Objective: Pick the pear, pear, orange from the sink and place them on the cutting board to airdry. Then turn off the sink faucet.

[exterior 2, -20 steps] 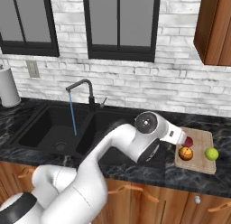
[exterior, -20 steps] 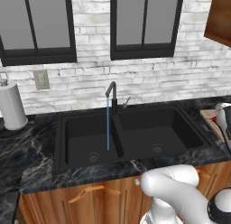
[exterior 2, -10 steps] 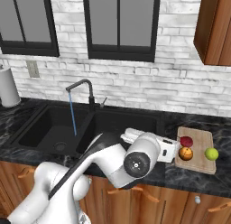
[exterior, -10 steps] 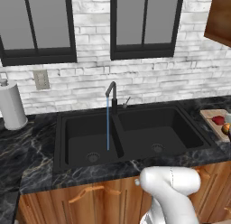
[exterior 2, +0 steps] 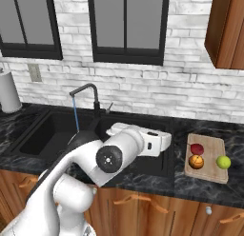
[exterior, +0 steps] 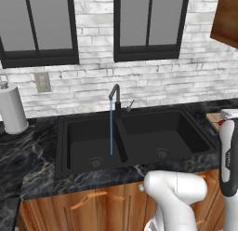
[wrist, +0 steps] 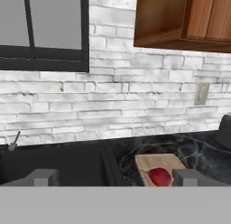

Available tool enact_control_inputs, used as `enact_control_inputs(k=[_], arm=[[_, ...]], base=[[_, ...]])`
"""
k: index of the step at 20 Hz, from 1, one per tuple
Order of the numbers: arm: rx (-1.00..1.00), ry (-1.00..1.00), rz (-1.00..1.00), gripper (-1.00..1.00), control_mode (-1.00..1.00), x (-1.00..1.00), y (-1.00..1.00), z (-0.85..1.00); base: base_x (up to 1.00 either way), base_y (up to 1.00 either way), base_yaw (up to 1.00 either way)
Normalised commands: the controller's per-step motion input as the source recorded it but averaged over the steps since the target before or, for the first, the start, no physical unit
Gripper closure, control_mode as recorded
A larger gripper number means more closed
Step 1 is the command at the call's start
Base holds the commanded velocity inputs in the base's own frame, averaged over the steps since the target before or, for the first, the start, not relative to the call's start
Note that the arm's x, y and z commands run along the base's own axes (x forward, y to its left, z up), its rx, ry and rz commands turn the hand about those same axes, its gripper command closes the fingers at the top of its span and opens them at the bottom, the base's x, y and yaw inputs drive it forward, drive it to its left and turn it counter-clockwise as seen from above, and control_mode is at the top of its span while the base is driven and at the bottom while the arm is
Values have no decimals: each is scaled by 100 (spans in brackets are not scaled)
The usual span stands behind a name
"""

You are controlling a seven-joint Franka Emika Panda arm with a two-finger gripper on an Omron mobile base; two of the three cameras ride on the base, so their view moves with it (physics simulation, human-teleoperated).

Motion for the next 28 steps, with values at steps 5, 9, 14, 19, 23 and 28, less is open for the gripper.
enact_control_inputs(k=[5, 9, 14, 19, 23, 28], arm=[[-3, -11, 22, -100, -100, 0, 39, -20], [-4, -18, 24, -100, -100, 0, 34, -11], [-5, -11, 8, -100, -100, 0, 34, 6], [-12, -3, 12, -100, -100, 3, 49, 3], [-12, 0, 2, -100, -100, 33, 86, -18], [-4, 6, 0, -100, -100, 41, 70, -29]], base=[[0, 0, 0], [0, 0, 0], [0, 0, 0], [0, 0, 0], [0, 0, 0], [0, 0, 0]])
